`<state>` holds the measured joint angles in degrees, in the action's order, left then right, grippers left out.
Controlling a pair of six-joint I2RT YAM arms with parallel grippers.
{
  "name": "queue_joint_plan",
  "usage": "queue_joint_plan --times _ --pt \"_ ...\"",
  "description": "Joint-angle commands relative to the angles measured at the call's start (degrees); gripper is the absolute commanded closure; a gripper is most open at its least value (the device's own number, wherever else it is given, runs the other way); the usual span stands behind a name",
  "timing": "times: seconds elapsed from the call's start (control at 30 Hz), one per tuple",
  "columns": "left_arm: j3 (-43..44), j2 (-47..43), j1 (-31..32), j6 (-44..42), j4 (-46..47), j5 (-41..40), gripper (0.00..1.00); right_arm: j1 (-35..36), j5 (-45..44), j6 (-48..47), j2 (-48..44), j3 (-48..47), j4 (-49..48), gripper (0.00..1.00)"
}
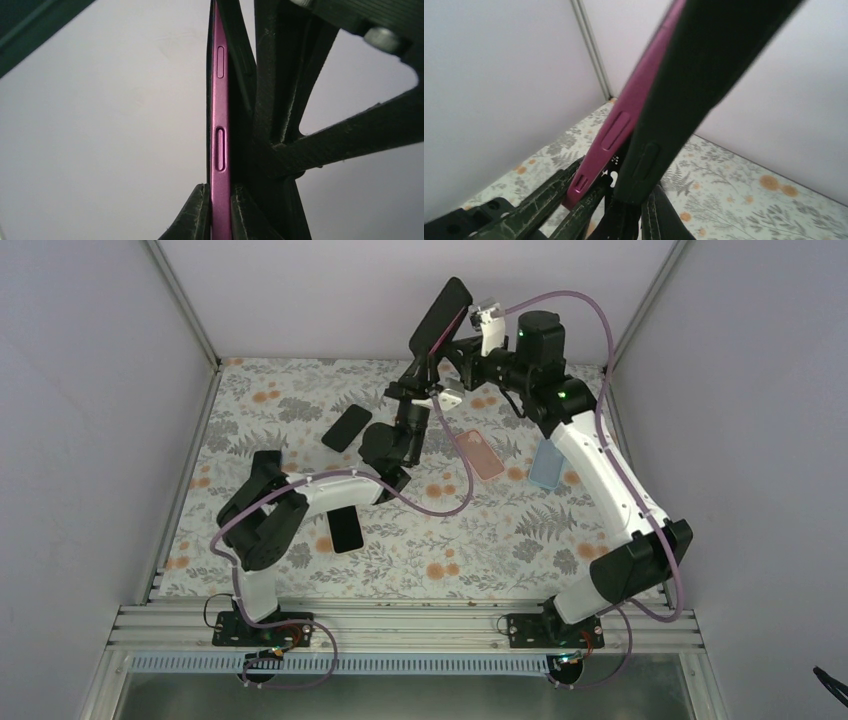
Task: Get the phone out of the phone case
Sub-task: Remove the phone case from the phone, then place the phone at the center of the board, then place the phone case at the center of the board.
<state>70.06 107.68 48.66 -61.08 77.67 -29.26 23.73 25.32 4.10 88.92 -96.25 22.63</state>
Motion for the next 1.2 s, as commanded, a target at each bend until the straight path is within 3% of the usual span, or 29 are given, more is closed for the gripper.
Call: queue_joint_plan --times 0.0,0.17,0.27,0.43,0.6,0.8,0.93,1.17 --pt "0.23 -8.33 2.46 -1.62 -12.52 2.14 0.98 2.71 -22.07 -4.34 0.29 4.75 3.69 0.97" --pt "3.45 -16.1 3.51 8.41 -41.97 4.89 0.98 2.11 -36.9 -12.89 -1.96 11.15 -0.87 0.97" --pt "5.16 -18.83 3.46 12.24 -55.96 6.8 0.98 0.82 -41.25 -17.65 -2.88 14.46 -1.58 0.97" --pt "-0.65 -24.59 3.33 8.14 -65.4 8.01 0.98 -3.75 -40.53 -20.19 -4.86 19.16 -0.15 0.97" --pt "-13.79 -30.22 1.99 -0.85 -64.79 4.01 0.98 -8.61 -35.61 -21.95 -8.55 25.51 1.3 0.97" --pt "-27.07 -30.03 1.52 -10.87 -54.94 -2.29 0.98 -12.14 -28.75 -22.68 -9.29 31.05 2.66 0.97" --pt "-29.97 -21.8 1.61 -12.78 -48.83 -6.71 0.98 -15.77 -23.92 -21.9 -3.16 28.95 3.36 0.97" --pt "-29.1 -10.21 2.56 -11.33 -42.33 -9.38 0.98 -19.74 -17.61 -21.67 15.36 15.99 10.16 0.97"
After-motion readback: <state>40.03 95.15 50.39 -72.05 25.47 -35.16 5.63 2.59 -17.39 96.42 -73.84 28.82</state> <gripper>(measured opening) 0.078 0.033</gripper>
